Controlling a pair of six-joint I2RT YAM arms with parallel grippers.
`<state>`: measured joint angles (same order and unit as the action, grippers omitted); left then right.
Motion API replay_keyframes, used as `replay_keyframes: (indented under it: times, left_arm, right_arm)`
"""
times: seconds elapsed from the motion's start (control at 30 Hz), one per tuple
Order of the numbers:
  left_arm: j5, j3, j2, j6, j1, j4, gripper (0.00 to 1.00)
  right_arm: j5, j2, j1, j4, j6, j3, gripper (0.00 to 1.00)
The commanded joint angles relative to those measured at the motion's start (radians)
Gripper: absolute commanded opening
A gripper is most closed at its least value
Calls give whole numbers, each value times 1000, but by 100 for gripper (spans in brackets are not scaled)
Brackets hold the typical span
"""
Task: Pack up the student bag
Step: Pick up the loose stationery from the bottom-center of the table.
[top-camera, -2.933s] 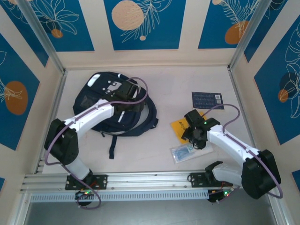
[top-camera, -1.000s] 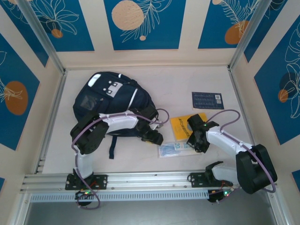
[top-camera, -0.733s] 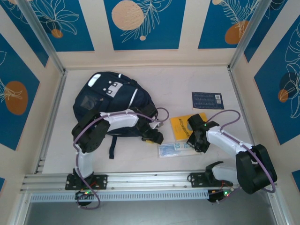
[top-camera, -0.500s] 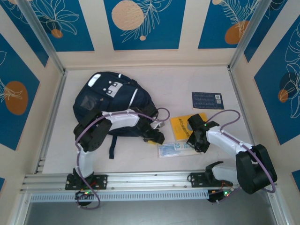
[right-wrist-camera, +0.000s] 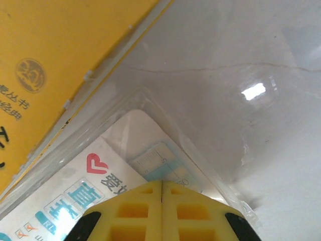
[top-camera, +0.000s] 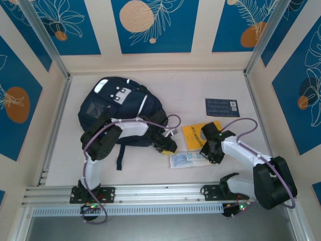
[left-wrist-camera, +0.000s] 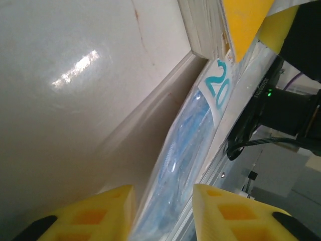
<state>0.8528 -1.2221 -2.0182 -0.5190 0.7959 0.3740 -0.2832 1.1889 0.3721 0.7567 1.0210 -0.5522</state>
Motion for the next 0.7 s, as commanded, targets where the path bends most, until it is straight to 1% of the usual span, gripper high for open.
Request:
replay_keyframes:
  times: [0.0,0.2,0.3,0.37,0.43,0.5,0.57,0.6,0.67]
  left_arm:
    - [100,4,-7,-39,-1,-88,30]
    - [141,11,-64,-77,0,-122,33]
    - [169,14,-89,-105,0,-158,33]
    - [180,12,-99,-112,3,-163,31]
    - [183,10,-99,-113,5,-166,27]
    - [178,10,-95,-109,7,-159,13]
    - [173,9,-79,-88,5,-135,3]
    - [168,7,-69,-75,5,-114,0]
    - [155,8,-33,-43,2,-68,0]
  right_arm:
    - [109,-7,4,-96,-2,30,3]
    - [141,-11,3,-117,12,43,3]
    - [144,-21,2,-120,16,47,3]
    - [145,-29,2,-120,15,46,3]
    - [142,-40,2,-120,17,46,3]
    - [142,-53,3,-122,25,51,4]
    - [138,-72,3,-114,34,52,4]
    - [135,-83,2,-106,34,51,5]
    - [123,-118,0,-79,31,43,11]
